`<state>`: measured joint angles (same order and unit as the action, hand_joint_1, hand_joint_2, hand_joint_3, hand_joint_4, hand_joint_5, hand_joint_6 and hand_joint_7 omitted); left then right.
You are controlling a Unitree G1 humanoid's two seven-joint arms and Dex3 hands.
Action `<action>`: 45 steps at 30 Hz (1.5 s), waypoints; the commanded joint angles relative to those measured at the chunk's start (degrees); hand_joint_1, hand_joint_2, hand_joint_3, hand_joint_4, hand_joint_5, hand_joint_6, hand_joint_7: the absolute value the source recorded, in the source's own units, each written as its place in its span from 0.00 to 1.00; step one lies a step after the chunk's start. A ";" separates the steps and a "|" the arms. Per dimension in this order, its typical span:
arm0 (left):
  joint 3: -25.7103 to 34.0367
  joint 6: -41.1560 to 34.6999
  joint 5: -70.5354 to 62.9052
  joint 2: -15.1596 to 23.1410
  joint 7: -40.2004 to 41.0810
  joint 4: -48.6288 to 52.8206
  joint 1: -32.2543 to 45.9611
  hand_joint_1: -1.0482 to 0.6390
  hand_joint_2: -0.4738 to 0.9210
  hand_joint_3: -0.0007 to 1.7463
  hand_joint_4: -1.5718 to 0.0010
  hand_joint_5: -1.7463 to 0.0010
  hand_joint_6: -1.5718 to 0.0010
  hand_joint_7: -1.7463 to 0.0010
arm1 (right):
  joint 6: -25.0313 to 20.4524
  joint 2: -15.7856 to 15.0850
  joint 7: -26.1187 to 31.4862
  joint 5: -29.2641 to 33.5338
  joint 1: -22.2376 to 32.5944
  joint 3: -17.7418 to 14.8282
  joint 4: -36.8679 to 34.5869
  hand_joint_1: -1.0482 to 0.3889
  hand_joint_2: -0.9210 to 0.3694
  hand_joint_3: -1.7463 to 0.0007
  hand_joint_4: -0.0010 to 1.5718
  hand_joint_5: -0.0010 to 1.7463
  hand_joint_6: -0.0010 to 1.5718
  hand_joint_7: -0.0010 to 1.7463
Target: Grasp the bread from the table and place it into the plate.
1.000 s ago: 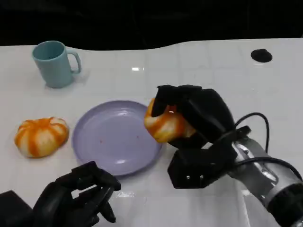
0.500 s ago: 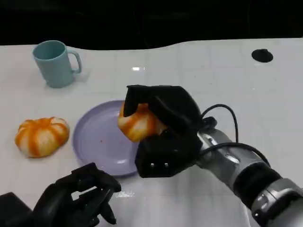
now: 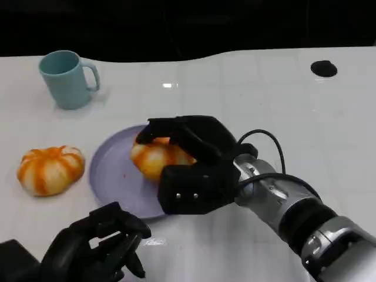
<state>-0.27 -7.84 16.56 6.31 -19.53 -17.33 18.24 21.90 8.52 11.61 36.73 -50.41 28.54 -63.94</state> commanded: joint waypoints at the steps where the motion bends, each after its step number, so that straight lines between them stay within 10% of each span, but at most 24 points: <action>1: 0.31 0.58 -0.08 0.40 0.13 0.10 0.06 0.36 1.00 0.25 0.55 0.07 0.56 0.28 | -2.45 -1.03 -3.54 0.35 -1.65 1.22 2.22 0.32 0.00 0.85 0.01 0.18 0.17 0.00; 27: 0.51 0.84 -0.04 0.91 -0.24 0.81 -0.59 0.37 1.00 0.26 0.56 0.07 0.56 0.28 | -2.71 -10.95 -11.09 -3.17 10.73 -1.25 23.09 0.26 0.00 0.84 0.08 0.19 0.17 0.03; 45: 0.53 0.26 0.32 0.81 -0.05 0.83 -0.79 0.37 1.00 0.25 0.55 0.07 0.55 0.30 | 2.23 -16.78 -14.34 -17.28 34.03 -11.04 50.56 0.44 0.00 0.87 0.35 0.64 0.46 0.20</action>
<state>-0.07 -7.54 16.71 6.58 -19.55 -16.30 17.22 22.88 -7.45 -2.58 22.28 -19.26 19.59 -15.92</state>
